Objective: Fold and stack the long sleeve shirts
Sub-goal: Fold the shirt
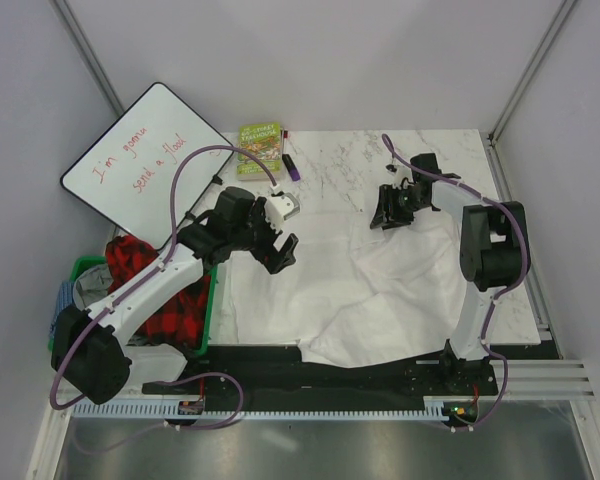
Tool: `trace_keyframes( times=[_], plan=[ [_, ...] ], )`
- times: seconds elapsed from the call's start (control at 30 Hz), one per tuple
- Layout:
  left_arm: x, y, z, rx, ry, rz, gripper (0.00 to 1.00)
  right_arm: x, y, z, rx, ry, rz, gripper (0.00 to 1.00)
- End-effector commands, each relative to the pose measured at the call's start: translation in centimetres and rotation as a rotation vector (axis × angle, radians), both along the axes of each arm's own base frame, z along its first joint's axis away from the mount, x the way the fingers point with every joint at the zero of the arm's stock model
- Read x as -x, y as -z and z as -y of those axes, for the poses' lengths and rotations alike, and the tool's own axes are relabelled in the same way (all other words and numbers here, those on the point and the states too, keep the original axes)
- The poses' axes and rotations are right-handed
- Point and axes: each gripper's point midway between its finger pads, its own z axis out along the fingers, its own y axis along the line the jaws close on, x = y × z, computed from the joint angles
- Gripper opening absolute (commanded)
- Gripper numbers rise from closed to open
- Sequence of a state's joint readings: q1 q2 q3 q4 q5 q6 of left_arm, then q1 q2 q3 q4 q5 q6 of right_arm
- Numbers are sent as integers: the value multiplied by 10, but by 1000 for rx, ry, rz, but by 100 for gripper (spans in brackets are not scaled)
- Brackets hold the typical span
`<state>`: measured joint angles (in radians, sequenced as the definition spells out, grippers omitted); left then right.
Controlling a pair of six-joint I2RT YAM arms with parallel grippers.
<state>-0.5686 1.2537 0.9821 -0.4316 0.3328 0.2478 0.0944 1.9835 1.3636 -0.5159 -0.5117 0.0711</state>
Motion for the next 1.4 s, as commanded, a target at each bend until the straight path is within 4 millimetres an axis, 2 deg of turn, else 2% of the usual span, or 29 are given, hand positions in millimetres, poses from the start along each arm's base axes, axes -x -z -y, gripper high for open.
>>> trace_keyframes(
  times=[0.0,0.13,0.2,0.23,0.27,0.33,0.37,0.43,0.47,0.5,0.53,0.6,0.63,0.67,0.7,0.73,0.8,0.9,0.93,1.07,1.13,1.23,1.37],
  plan=[
    [-3,-2,3,26,-14,1,100,10,2,-15,-97,-33,-53,49],
    [-3,-2,3,26,-10,-1,100,12,-5,-24,-160,-53,-68,40],
    [-4,-3,4,27,-10,1,100,14,-9,-27,-183,-58,-75,33],
    [-4,-2,4,27,-8,1,100,15,-12,-28,-195,-59,-76,27],
    [-5,-3,5,30,-9,4,100,18,-16,-33,-223,-74,-81,15],
    [-6,-5,6,36,-7,13,99,20,-24,-37,-256,-76,-78,0],
    [-8,-6,7,38,-7,17,99,27,-29,-42,-302,-86,-93,0],
    [-12,-10,10,47,-1,31,99,27,-46,-48,-355,-78,-62,0],
    [-13,-9,11,46,1,29,98,35,-45,-49,-375,-70,-79,0],
    [-16,-11,13,51,2,35,98,36,-53,-54,-411,-82,-55,0],
    [-17,-12,16,59,13,35,98,45,-60,-57,-429,-69,-62,0],
    [-19,-7,19,60,12,28,98,51,-70,-64,-452,-79,-27,0],
    [-24,-11,24,78,5,50,98,62,-75,-66,-469,-53,-38,0],
    [-25,-13,26,95,-11,45,99,66,-80,-68,-482,-37,-36,0],
    [-27,-13,30,113,-21,53,100,66,-94,-73,-497,-48,32,0],
    [-30,-24,40,168,-28,75,100,75,-90,-76,-513,-7,-16,0],
    [-30,-24,54,177,-59,86,100,76,-103,-84,-526,-5,36,0],
    [-32,-25,76,111,-121,151,100,78,-109,-91,-534,54,37,0],
    [-32,-20,82,83,-112,163,100,75,-108,-91,-516,82,46,0],
    [-32,-19,105,36,-124,253,100,68,-125,-104,-552,136,70,0],
    [-35,-13,110,15,-159,265,100,67,-129,-108,-566,154,68,0],
    [-39,-14,118,40,-168,269,98,66,-136,-114,-583,163,67,0],
    [-41,-4,121,19,-176,274,93,70,-136,-118,-591,162,49,0]
  ],
)
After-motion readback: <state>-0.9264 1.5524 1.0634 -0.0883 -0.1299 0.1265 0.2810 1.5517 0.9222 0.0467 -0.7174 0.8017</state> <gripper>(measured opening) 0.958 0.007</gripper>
